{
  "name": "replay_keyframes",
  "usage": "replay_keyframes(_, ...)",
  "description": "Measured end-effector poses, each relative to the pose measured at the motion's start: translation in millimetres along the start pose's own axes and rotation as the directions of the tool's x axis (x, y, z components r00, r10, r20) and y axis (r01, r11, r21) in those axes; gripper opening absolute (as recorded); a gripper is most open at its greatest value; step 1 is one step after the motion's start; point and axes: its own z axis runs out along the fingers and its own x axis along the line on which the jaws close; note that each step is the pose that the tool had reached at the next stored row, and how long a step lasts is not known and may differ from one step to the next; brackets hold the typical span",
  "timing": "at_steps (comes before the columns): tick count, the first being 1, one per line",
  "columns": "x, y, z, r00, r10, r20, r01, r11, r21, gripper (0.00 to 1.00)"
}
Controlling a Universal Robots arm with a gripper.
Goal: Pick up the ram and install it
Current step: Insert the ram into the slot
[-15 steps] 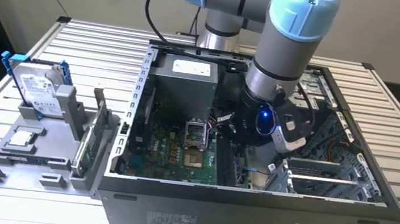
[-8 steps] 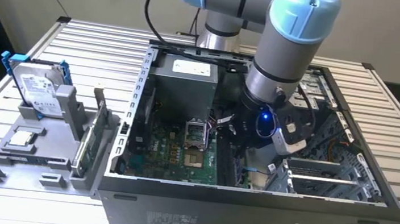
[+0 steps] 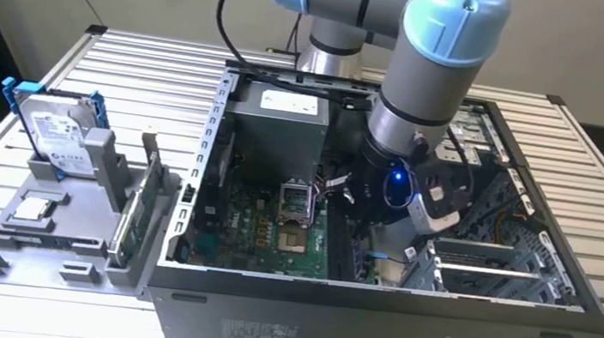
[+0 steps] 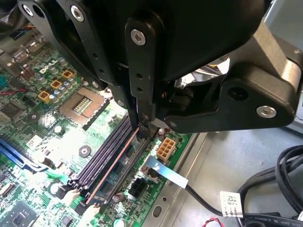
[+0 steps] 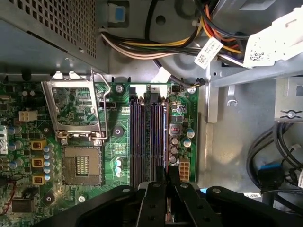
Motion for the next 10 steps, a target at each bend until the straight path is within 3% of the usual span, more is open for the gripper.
replay_keyframes(10,0.0,0.2,3.3,1.0,0.0,0.0,0.0,1.0,0.0002,0.14)
